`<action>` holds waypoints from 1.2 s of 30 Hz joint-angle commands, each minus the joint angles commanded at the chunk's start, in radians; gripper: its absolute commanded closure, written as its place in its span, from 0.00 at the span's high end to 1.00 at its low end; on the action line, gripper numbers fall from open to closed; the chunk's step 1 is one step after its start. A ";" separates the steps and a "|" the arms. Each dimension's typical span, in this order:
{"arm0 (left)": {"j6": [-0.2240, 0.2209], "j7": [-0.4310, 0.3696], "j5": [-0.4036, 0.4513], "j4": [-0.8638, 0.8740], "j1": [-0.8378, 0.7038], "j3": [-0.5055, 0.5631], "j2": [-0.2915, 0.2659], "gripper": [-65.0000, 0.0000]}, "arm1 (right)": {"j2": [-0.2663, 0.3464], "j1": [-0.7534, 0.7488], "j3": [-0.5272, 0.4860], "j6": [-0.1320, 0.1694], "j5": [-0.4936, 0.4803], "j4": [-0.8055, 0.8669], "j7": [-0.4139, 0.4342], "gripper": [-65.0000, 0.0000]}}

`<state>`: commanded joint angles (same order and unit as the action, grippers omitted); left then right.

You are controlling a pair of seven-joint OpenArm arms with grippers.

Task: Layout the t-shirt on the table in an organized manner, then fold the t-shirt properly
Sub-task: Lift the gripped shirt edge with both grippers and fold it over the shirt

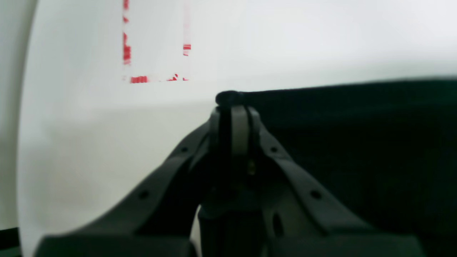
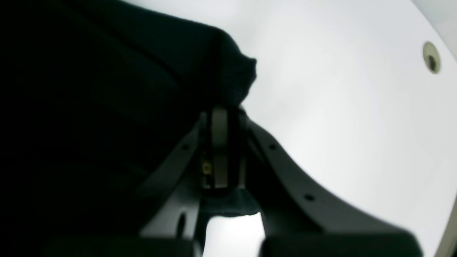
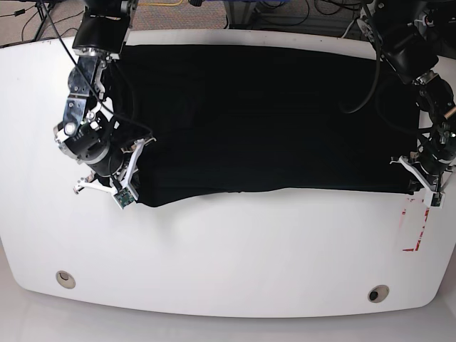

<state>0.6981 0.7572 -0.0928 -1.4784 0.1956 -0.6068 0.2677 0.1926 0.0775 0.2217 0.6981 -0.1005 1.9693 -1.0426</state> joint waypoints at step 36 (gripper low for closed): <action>0.000 0.020 -0.009 -0.031 -0.213 0.005 0.072 0.00 | -0.025 -0.344 0.002 0.000 -0.114 0.049 -0.012 0.13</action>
<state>0.6981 0.7772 -0.1020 -1.5090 -0.0176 -0.6022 0.3399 0.1680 -0.2662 0.2232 0.6981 -0.2140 2.0184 -1.0549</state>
